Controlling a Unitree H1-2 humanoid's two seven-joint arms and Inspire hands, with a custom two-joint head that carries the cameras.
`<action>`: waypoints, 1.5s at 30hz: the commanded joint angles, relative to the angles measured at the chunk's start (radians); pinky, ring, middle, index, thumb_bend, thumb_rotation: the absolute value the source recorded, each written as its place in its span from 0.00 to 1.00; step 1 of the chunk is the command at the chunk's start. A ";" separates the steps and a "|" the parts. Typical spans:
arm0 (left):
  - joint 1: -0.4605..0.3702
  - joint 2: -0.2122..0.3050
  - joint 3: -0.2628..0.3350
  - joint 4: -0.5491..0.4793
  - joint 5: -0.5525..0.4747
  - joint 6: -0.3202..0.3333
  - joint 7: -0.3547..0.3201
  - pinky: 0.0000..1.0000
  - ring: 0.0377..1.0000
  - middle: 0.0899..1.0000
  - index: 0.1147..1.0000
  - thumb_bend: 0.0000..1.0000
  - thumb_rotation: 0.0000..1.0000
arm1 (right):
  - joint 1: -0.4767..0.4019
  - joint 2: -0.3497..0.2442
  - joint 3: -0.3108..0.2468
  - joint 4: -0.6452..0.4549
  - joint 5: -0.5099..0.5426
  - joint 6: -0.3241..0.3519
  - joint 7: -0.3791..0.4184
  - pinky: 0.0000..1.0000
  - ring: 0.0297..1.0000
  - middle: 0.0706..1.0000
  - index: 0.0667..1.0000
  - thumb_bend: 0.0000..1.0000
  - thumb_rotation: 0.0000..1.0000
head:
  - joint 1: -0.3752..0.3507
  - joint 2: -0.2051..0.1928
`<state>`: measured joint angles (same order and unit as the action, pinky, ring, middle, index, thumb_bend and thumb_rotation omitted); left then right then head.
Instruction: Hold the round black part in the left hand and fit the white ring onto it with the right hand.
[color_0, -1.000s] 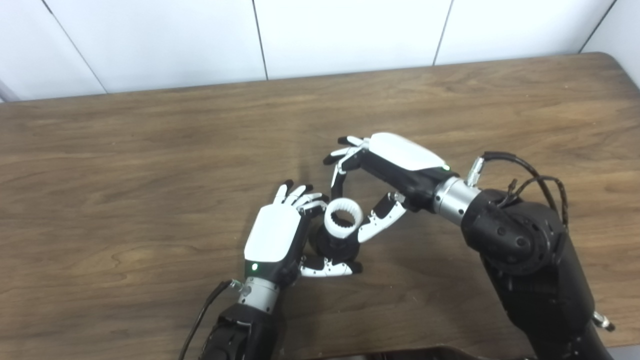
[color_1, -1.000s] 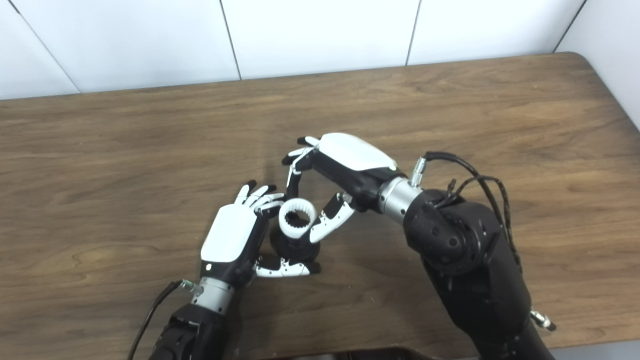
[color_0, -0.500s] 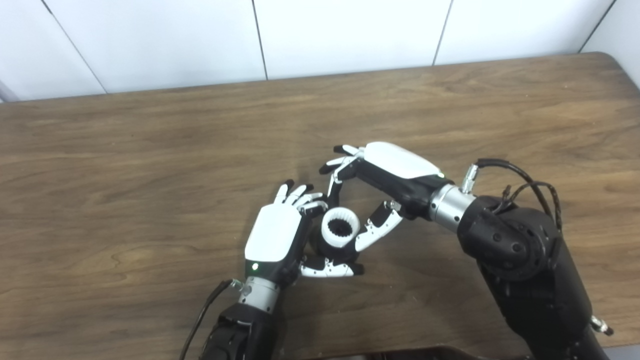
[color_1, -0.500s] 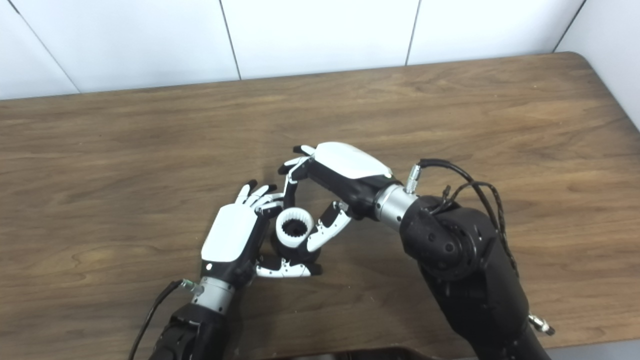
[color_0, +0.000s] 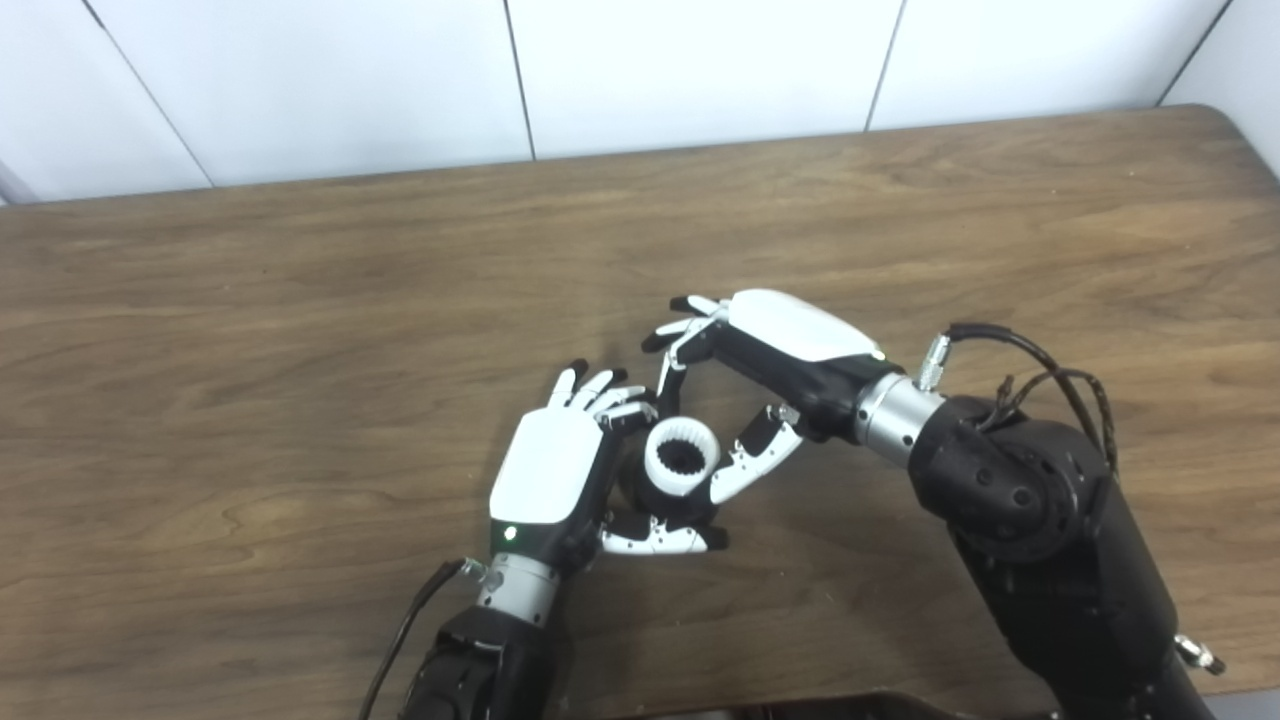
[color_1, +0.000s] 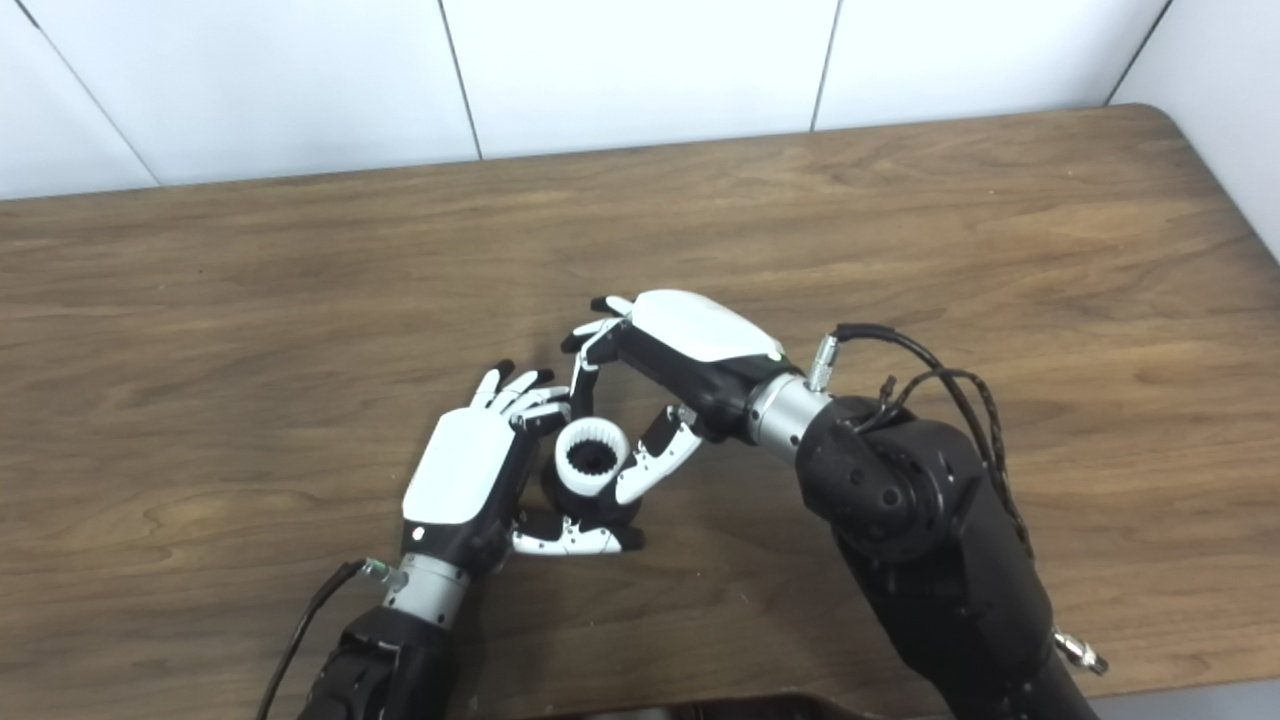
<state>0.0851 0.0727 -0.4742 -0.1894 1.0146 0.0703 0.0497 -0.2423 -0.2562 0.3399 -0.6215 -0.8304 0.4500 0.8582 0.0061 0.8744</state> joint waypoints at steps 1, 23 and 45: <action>-0.008 0.000 -0.004 -0.019 0.014 0.001 -0.007 1.00 0.90 0.77 0.42 0.52 0.05 | -0.020 -0.001 -0.006 -0.017 0.005 -0.024 -0.035 1.00 1.00 0.85 0.45 0.52 0.13 | 0.000 0.001; -0.008 0.001 -0.003 -0.024 0.019 0.004 -0.011 1.00 0.90 0.77 0.42 0.52 0.05 | -0.002 -0.003 0.000 0.001 -0.001 -0.024 -0.048 1.00 0.99 0.85 0.45 0.52 0.13 | -0.009 0.004; -0.009 -0.002 -0.006 -0.026 0.022 0.003 -0.014 1.00 0.90 0.77 0.42 0.52 0.05 | 0.029 -0.004 0.019 0.015 -0.005 -0.029 -0.067 1.00 0.99 0.85 0.45 0.52 0.13 | -0.012 0.003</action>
<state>0.0850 0.0727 -0.4747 -0.1908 1.0172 0.0702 0.0409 -0.2027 -0.2608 0.3605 -0.6079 -0.8361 0.4402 0.8152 -0.0046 0.8774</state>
